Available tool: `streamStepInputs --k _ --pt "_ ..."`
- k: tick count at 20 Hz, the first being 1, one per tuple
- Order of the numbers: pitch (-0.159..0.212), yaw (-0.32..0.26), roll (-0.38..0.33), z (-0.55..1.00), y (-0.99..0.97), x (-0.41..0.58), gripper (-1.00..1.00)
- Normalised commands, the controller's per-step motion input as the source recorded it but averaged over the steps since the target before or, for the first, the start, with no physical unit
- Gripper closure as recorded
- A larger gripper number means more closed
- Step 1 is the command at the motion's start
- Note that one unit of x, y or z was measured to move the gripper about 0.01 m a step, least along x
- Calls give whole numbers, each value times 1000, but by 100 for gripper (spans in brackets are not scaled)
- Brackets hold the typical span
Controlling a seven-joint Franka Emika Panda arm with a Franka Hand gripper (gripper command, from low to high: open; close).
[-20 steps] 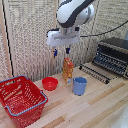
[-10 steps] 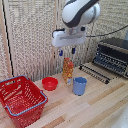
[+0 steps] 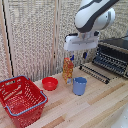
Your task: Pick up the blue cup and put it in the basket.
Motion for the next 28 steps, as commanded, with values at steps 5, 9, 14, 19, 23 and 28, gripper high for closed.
streamStepInputs --k 5,9,14,19,23,28 --pt "78 106 -70 -291 -363 -36 -100" --pt "39 99 -27 -170 -659 -174 -100" --pt "28 80 -27 -295 -480 -171 -100" --pt "12 58 -5 -503 -297 -120 -100" --pt "35 52 -19 -556 -259 -111 -100" --pt "50 60 -53 -567 -239 -71 100"
